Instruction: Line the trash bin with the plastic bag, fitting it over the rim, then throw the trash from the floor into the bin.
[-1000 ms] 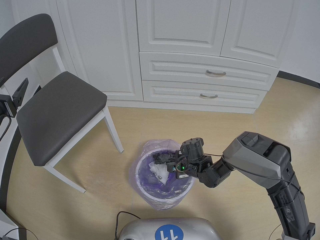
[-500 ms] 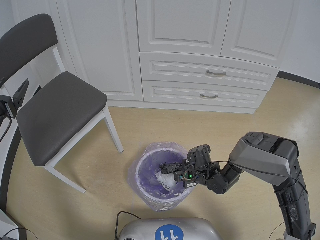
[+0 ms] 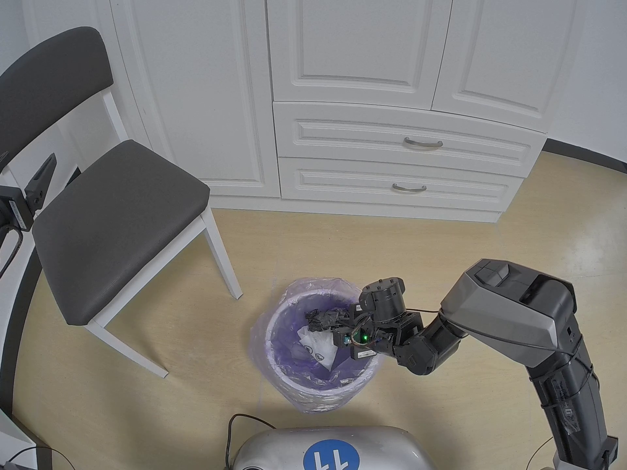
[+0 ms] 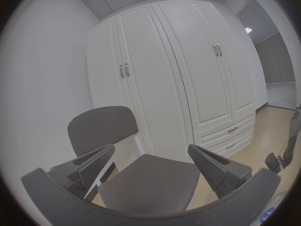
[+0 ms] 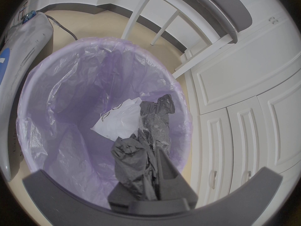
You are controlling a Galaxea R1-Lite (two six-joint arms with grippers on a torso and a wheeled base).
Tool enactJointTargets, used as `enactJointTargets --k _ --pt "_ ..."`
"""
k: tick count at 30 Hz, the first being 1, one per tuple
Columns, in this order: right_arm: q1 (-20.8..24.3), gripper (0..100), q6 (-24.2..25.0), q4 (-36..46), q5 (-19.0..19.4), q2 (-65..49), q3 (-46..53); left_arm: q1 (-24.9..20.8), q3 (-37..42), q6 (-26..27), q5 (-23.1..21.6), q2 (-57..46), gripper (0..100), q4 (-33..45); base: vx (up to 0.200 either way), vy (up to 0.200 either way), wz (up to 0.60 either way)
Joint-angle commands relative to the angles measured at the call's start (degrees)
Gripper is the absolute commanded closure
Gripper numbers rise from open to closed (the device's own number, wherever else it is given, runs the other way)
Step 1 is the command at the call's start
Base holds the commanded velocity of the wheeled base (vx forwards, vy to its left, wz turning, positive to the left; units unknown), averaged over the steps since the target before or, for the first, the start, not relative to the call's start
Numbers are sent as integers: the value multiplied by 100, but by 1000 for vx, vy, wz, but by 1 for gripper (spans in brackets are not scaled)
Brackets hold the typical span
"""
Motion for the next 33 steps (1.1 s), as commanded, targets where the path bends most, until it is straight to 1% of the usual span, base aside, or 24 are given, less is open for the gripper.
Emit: enactJointTargets --k 1,6,11,23,24,33 --pt "6 100 -4 0 -1 153 -58 5 -1 0 1 9 0 -2 0 0 0" --pt "-3 100 -22 26 7 232 -243 5 -1 0 1 9 0 -2 0 0 0" --pt "-11 100 -31 298 7 311 -533 5 -1 9 1 71 0 -2 0 0 0" --pt "15 100 -31 351 16 452 -831 5 -1 26 1 97 0 -2 0 0 0" --pt "41 0 -31 369 16 443 -840 5 -10 44 1 115 0 -2 0 0 0" --pt "68 0 -39 386 25 452 -1034 5 -10 70 1 115 0 -2 0 0 0"
